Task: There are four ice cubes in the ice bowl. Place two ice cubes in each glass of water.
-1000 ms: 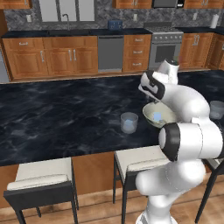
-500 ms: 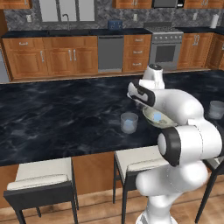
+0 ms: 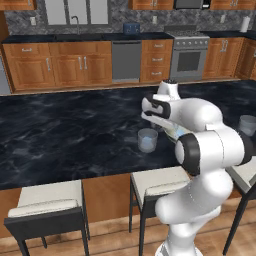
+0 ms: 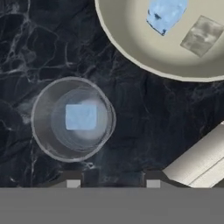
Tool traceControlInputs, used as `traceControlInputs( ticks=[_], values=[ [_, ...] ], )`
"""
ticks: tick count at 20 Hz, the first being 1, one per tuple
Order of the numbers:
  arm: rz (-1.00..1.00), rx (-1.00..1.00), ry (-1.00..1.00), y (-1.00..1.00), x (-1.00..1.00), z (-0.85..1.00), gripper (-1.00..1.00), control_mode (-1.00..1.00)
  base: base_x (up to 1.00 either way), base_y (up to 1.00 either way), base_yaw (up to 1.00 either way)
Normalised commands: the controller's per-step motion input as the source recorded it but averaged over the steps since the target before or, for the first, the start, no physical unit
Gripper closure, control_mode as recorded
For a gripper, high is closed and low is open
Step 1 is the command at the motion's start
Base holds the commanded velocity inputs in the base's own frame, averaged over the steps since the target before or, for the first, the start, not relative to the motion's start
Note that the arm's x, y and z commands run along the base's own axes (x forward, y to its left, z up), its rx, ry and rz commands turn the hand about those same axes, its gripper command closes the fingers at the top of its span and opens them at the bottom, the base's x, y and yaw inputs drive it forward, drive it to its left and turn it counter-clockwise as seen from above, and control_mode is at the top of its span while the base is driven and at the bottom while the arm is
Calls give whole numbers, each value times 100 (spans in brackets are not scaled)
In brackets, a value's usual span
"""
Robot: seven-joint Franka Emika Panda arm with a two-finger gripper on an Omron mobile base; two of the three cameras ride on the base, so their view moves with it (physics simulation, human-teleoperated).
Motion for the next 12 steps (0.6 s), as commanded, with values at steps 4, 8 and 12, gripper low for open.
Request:
traceControlInputs(
  ticks=[4, 8, 12],
  values=[
    [0, 0, 13, 35, 37, -11, 100, -100, 0, 0, 0],
    [0, 0, 9, 16, 36, -10, 100, -100, 0, 0, 0],
    [1, 0, 3, -1, 29, -7, 100, -100, 0, 0, 0]
  ],
)
